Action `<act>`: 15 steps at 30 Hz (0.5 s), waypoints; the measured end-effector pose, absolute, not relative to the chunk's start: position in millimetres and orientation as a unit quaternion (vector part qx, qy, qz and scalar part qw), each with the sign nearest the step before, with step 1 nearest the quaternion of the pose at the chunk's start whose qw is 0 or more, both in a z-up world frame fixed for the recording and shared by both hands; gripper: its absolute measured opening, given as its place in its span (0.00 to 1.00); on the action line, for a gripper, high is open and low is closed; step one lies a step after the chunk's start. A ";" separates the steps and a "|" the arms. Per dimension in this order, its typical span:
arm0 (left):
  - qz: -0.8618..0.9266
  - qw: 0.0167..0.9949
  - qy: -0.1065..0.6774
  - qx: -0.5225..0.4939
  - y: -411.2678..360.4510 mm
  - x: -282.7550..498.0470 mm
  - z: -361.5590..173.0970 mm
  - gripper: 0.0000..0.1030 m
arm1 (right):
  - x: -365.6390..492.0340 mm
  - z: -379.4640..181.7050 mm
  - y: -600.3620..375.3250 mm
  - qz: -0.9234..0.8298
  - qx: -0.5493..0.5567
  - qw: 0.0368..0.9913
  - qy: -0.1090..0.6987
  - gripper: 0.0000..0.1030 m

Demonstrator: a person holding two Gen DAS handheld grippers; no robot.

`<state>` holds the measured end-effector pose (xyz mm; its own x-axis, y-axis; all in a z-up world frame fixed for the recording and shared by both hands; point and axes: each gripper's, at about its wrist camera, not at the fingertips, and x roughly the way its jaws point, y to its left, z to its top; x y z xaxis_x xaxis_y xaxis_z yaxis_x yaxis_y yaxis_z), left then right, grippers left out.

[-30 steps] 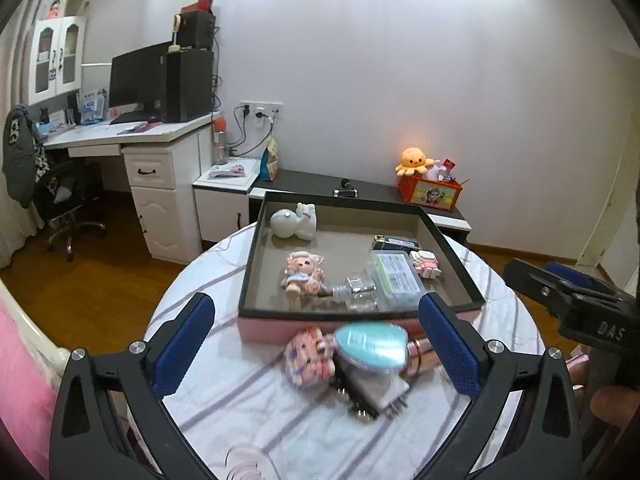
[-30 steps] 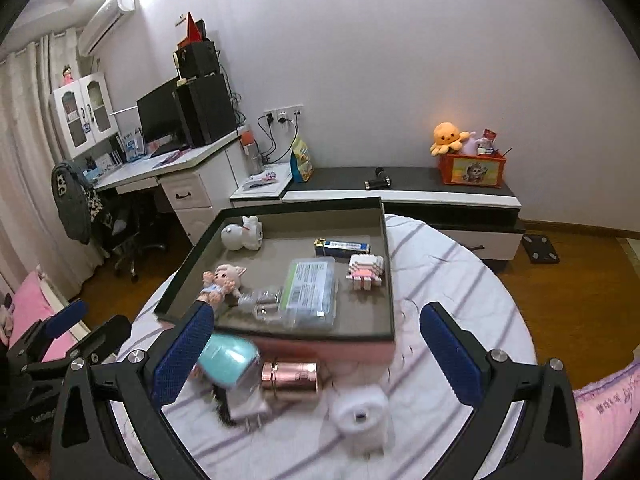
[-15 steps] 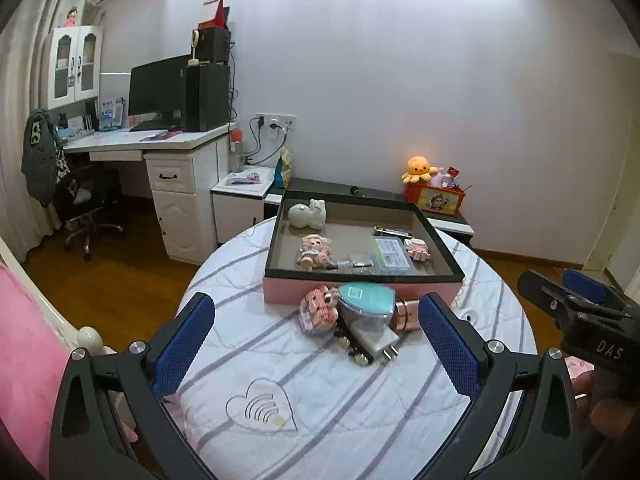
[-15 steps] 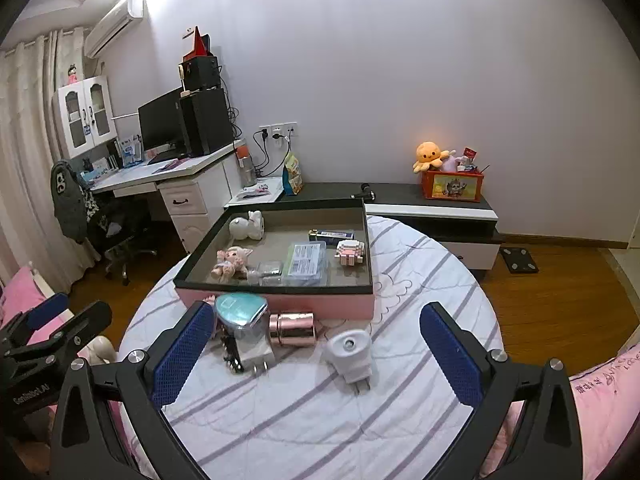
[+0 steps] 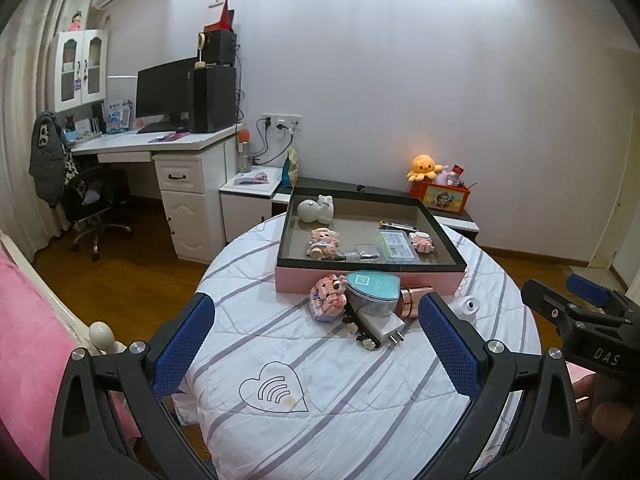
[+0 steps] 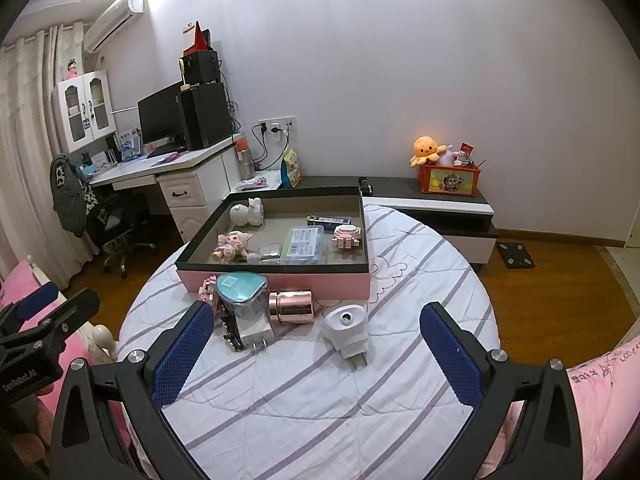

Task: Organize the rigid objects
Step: 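Withdraw both tools from the tray back over the table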

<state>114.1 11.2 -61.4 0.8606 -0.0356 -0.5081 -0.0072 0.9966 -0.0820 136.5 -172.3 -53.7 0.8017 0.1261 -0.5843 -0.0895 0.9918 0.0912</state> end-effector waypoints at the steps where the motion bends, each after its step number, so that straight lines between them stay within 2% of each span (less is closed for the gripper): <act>1: -0.007 0.964 0.264 -0.040 10.9 113.7 -61.9 1.00 | 136.4 -55.1 -173.2 0.056 0.030 0.948 0.311 1.00; 15: -0.009 0.947 0.319 -0.037 5.0 143.9 -103.6 1.00 | 159.1 -97.1 -180.0 0.043 0.030 0.929 0.366 1.00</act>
<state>143.9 5.0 -103.6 0.7961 -0.0408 -0.6038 -0.0067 0.9971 -0.0762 159.1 -180.0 -97.1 0.7282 0.1013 -0.6779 -0.0570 0.9945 0.0873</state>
